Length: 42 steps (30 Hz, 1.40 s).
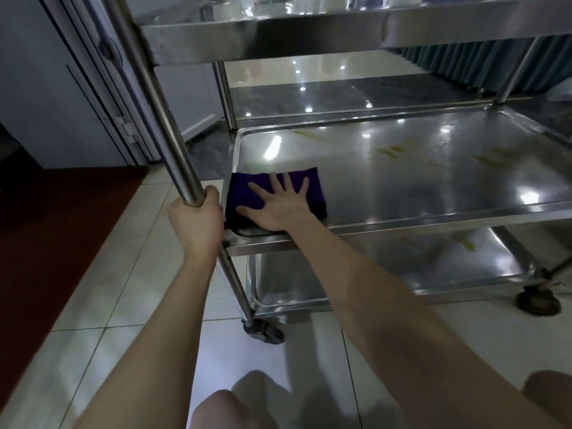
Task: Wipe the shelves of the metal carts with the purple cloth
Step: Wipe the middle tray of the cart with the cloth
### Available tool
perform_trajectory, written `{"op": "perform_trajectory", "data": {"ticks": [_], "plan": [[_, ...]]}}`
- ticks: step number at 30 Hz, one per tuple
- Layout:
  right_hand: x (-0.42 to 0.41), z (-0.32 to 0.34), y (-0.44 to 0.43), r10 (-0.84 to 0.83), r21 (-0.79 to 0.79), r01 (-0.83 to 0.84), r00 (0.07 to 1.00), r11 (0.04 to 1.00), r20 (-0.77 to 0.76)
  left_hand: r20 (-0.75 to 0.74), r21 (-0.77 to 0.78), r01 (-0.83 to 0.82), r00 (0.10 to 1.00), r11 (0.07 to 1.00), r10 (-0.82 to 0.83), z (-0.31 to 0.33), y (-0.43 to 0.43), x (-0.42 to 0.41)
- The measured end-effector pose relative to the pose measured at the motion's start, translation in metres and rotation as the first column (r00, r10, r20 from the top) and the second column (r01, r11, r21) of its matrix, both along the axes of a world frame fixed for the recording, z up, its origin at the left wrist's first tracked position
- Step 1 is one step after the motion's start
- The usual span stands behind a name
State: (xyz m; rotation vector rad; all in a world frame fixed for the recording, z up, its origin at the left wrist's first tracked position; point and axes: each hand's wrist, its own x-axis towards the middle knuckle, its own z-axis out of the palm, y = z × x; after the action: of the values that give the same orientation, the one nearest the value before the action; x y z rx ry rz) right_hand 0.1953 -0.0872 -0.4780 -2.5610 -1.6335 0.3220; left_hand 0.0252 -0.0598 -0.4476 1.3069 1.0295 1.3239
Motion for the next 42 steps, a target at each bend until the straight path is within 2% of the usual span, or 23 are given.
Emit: {"op": "perform_trajectory", "data": {"ticks": [3, 5, 8, 11, 13, 15, 16, 17, 18, 19, 21, 23, 25, 28, 30, 32, 34, 36, 38, 42], "plan": [[0.022, -0.001, -0.033, 0.133, 0.008, -0.132, 0.990, 0.991, -0.042, -0.025, -0.007, -0.018, 1.000, 1.000, 0.018, 0.000, 0.000, -0.001], [0.044, -0.002, -0.061, 0.152, 0.011, -0.151, 0.987, 0.988, -0.057, -0.028, -0.011, -0.024, 0.999, 1.000, 0.023, -0.001, 0.001, -0.001], [0.102, 0.003, -0.118, 0.048, -0.008, -0.049, 0.997, 0.999, -0.066, -0.054, 0.012, -0.012, 0.998, 1.000, 0.012, -0.006, 0.006, -0.001], [0.176, 0.013, -0.192, -0.141, -0.071, 0.139, 0.990, 0.988, -0.022, -0.017, 0.007, -0.009, 1.000, 1.000, 0.009, -0.011, 0.007, 0.001], [0.208, 0.019, -0.226, -0.241, -0.122, 0.243, 0.970, 0.962, 0.030, -0.020, 0.046, -0.068, 0.997, 0.997, 0.069, -0.012, 0.005, 0.005], [0.220, 0.017, -0.234, -0.319, -0.108, 0.320, 0.948, 0.941, 0.025, 0.055, 0.169, -0.235, 0.972, 0.957, 0.229, -0.008, -0.004, 0.006], [0.221, 0.015, -0.234, -0.331, -0.087, 0.331, 0.944, 0.940, 0.011, 0.076, 0.258, -0.364, 0.931, 0.895, 0.356, -0.009, -0.010, 0.006], [0.221, 0.012, -0.232, -0.329, -0.067, 0.328, 0.944, 0.942, 0.003, 0.087, 0.384, -0.477, 0.871, 0.790, 0.483, -0.013, -0.017, 0.006], [0.220, 0.008, -0.231, -0.318, -0.054, 0.318, 0.948, 0.947, 0.005, 0.094, 0.535, -0.504, 0.833, 0.678, 0.545, -0.018, -0.031, 0.010], [0.220, 0.005, -0.230, -0.305, -0.045, 0.306, 0.952, 0.951, 0.014, 0.058, 0.664, -0.432, 0.843, 0.610, 0.534, -0.024, -0.050, 0.018], [0.224, 0.002, -0.228, -0.286, -0.034, 0.286, 0.958, 0.958, 0.008, -0.156, 0.787, -0.119, 0.911, 0.605, 0.382, -0.033, -0.091, 0.050], [0.225, 0.002, -0.227, -0.264, -0.047, 0.264, 0.964, 0.963, -0.009, -0.381, 0.760, 0.166, 0.897, 0.628, 0.223, -0.036, -0.131, 0.098], [0.226, -0.001, -0.225, -0.251, -0.044, 0.250, 0.968, 0.967, -0.021, -0.512, 0.663, 0.294, 0.849, 0.688, 0.130, -0.033, -0.159, 0.150], [0.235, -0.004, -0.226, -0.180, -0.021, 0.179, 0.983, 0.984, -0.025, -0.669, 0.500, 0.331, 0.734, 0.800, 0.114, -0.031, -0.165, 0.212], [0.251, -0.005, -0.238, -0.079, -0.004, 0.079, 0.996, 0.997, -0.030, -0.786, 0.396, 0.329, 0.605, 0.857, 0.131, -0.039, -0.155, 0.233], [0.282, 0.000, -0.262, 0.025, 0.012, -0.024, 0.999, 1.000, -0.042, -0.876, 0.329, 0.337, 0.458, 0.882, 0.152, -0.045, -0.147, 0.240], [0.325, 0.007, -0.294, 0.058, 0.006, -0.057, 0.996, 0.998, -0.066, -0.907, 0.296, 0.336, 0.391, 0.894, 0.153, -0.049, -0.143, 0.242], [0.379, 0.013, -0.332, -0.013, -0.031, 0.011, 0.998, 0.999, -0.063, -0.921, 0.259, 0.324, 0.368, 0.910, 0.131, -0.049, -0.141, 0.243], [0.438, 0.015, -0.370, -0.165, -0.066, 0.163, 0.986, 0.984, -0.027, -0.926, 0.251, 0.318, 0.353, 0.914, 0.131, -0.049, -0.140, 0.245], [0.495, 0.008, -0.393, -0.496, -0.045, 0.496, 0.868, 0.867, 0.005, -0.932, 0.283, 0.350, 0.320, 0.893, 0.170, -0.055, -0.141, 0.248]]}}
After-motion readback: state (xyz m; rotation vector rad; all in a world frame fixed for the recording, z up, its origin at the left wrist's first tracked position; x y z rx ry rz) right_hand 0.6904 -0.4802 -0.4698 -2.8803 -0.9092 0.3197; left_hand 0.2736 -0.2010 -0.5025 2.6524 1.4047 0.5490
